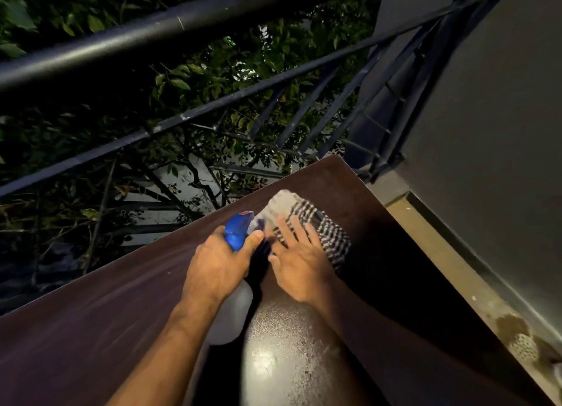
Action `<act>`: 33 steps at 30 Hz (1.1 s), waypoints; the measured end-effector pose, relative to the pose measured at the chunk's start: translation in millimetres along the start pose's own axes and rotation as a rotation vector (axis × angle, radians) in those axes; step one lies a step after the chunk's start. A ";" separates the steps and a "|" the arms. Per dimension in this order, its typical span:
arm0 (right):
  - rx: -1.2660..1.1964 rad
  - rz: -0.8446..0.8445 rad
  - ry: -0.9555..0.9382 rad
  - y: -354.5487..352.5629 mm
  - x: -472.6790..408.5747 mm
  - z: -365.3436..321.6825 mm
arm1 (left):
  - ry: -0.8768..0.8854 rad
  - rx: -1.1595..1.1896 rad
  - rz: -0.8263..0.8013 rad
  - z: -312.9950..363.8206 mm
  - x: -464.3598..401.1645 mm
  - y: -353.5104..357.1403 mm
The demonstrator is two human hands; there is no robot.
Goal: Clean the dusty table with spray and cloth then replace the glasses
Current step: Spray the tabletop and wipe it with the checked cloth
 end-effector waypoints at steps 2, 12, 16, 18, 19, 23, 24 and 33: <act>0.041 0.036 -0.097 -12.9 -0.6 -1.6 | -0.012 0.035 0.009 -0.6 2.3 -3.3; 0.114 0.035 0.302 -17.4 -27.3 122.8 | 0.104 -0.019 -0.151 -12.0 16.8 -7.3; 0.161 0.109 0.233 -26.0 -28.7 109.1 | 0.031 -0.097 -0.140 -33.8 16.2 -15.0; 0.147 0.141 0.221 -27.5 -28.2 108.0 | -0.021 -0.113 -0.142 -45.4 15.2 -19.4; 0.144 0.152 0.218 -26.0 -28.5 107.8 | -0.038 -0.124 -0.147 -49.7 14.6 -21.6; 0.121 0.197 0.206 -22.5 -31.1 110.4 | -0.075 -0.192 -0.153 -59.1 13.1 -24.1; 0.119 0.188 0.203 -20.6 -31.5 110.8 | -0.088 -0.195 -0.138 -59.6 13.7 -25.3; 0.089 -0.001 0.155 -2.1 -45.2 65.3 | -0.097 -0.185 -0.060 -67.6 17.9 -29.5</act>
Point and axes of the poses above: each hand's wrist, its own x-axis away from the middle knuckle, its own y-axis out of the palm, z = x × y, the point moved 8 cm from there along -x, towards the middle knuckle, and after that the axes turned 9 degrees about -y, right-handed, at the moved point
